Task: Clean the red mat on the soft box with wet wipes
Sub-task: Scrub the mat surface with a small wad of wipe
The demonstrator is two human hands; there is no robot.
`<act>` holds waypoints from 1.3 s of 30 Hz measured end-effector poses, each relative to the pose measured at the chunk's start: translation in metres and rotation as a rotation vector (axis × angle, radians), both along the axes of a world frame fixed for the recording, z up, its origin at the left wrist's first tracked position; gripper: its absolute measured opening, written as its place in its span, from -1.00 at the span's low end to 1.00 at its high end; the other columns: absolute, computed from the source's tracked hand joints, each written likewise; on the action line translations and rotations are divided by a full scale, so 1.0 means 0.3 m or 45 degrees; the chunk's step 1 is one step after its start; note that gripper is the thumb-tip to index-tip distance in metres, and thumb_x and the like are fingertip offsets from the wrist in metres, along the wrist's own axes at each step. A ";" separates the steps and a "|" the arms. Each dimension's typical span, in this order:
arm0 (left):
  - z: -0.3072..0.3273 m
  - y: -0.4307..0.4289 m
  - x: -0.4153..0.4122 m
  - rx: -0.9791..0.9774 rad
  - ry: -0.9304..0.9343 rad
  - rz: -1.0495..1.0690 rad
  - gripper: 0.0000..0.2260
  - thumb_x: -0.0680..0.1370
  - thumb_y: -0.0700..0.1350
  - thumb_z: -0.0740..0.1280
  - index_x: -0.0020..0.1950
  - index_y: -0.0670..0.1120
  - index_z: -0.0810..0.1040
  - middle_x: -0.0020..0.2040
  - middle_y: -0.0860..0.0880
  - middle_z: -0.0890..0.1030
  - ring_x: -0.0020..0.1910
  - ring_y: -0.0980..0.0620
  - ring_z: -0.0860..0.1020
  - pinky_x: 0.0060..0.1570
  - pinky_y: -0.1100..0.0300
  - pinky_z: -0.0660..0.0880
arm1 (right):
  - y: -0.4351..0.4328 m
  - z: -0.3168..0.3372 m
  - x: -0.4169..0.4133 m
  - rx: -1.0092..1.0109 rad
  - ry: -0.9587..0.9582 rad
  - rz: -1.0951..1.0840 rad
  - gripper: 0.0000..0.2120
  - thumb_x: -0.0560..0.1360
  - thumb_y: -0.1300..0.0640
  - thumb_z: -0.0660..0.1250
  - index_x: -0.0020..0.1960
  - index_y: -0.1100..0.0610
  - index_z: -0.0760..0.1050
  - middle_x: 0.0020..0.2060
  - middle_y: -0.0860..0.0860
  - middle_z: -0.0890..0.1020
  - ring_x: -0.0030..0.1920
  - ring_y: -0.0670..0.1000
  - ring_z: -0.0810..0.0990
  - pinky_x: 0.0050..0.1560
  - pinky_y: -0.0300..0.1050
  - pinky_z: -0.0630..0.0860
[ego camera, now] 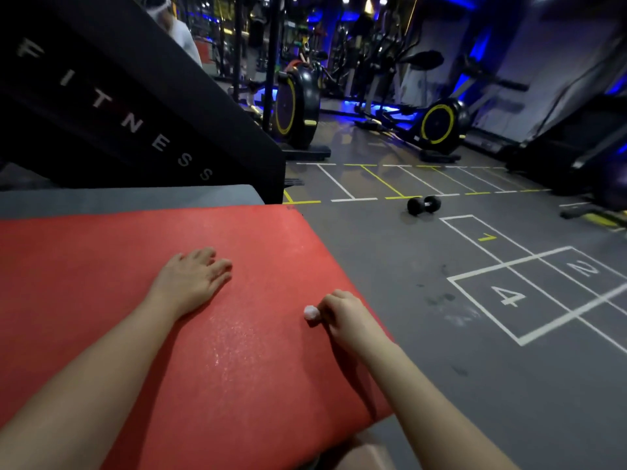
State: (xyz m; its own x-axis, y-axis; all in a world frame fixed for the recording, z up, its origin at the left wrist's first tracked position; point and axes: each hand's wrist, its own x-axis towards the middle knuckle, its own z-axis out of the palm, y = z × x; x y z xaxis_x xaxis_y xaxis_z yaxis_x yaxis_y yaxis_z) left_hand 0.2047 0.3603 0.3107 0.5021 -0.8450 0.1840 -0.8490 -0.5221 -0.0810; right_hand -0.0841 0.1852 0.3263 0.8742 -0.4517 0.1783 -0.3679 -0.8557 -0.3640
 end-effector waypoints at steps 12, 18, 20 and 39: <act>0.034 -0.120 -0.251 -0.023 0.344 0.168 -0.50 0.64 0.27 0.13 0.46 0.02 0.45 0.49 -0.12 0.43 0.49 -0.14 0.37 0.45 -0.10 0.29 | 0.155 0.013 -0.343 0.019 -0.125 -0.043 -0.55 0.52 -0.31 0.14 -0.18 0.00 0.60 -0.26 -0.06 0.48 -0.19 -0.01 0.48 -0.14 -0.15 0.39; -0.035 -0.108 -0.247 -0.123 0.466 0.156 -0.40 0.62 0.38 0.03 0.61 0.15 0.24 0.66 -0.02 0.14 0.64 -0.02 0.06 0.59 -0.07 -0.09 | 0.150 -0.025 -0.402 0.056 -0.191 -0.108 -0.85 0.50 0.00 0.30 -0.14 0.02 0.60 -0.24 -0.10 0.50 -0.16 0.00 0.50 -0.15 -0.11 0.42; -0.036 -0.113 -0.246 -0.125 0.452 0.162 -0.40 0.63 0.37 0.02 0.61 0.15 0.23 0.66 -0.03 0.15 0.64 -0.03 0.06 0.59 -0.06 -0.09 | 0.155 -0.021 -0.466 0.052 -0.169 -0.121 -0.81 0.52 -0.01 0.23 -0.12 0.03 0.58 -0.22 -0.09 0.49 -0.14 -0.02 0.49 -0.13 -0.14 0.42; -0.049 -0.125 -0.249 -0.102 0.384 0.148 -0.42 0.62 0.37 0.00 0.60 0.17 0.21 0.64 -0.07 0.16 0.63 -0.07 0.07 0.60 -0.12 -0.11 | 0.013 -0.014 -0.469 0.152 -0.187 -0.285 -0.86 0.43 0.26 0.47 -0.15 0.02 0.65 -0.28 -0.11 0.54 -0.24 -0.19 0.52 -0.20 -0.43 0.34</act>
